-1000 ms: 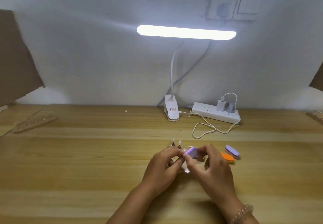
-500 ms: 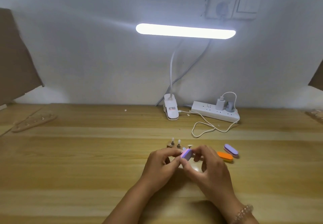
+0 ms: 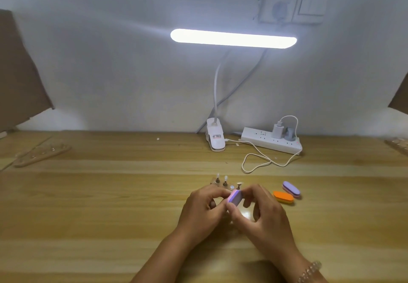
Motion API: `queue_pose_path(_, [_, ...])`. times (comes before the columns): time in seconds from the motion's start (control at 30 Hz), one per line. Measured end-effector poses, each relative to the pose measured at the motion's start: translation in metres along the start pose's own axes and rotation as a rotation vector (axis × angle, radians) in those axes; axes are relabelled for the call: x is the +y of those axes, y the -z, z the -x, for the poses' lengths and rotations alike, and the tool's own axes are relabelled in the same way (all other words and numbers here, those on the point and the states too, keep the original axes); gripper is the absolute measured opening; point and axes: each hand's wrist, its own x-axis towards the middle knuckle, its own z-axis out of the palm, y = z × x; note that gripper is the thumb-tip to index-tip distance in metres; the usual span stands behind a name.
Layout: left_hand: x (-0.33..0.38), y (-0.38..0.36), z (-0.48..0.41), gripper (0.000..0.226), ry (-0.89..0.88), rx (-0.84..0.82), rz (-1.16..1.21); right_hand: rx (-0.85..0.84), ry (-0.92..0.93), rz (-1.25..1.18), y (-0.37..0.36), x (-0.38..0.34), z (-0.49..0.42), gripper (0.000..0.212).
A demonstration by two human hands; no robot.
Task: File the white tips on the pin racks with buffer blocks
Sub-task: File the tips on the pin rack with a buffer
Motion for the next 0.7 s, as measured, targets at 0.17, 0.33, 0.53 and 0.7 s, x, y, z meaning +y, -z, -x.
queue_pose_path(0.17, [-0.0006,-0.0031,0.0010,0.010,-0.072,0.027,-0.071,0.085,-0.115,-0.083,0.0015,0.0050,-0.0091,0.022])
queue_pose_path(0.33, [-0.0003,-0.0030,0.0019,0.028,-0.079,0.060,-0.101,0.017,-0.043,-0.041,-0.0002,0.0021,-0.0027,0.031])
queue_pose_path(0.53, [0.0002,-0.0037,0.0029,0.023,-0.092,0.071,-0.134,0.067,-0.034,0.063,-0.0017,0.0030,-0.0014,0.038])
queue_pose_path(0.7, [0.0027,-0.0049,0.0028,0.021,-0.119,0.084,-0.105,0.133,-0.127,-0.003,-0.0019,0.0057,-0.0060,0.038])
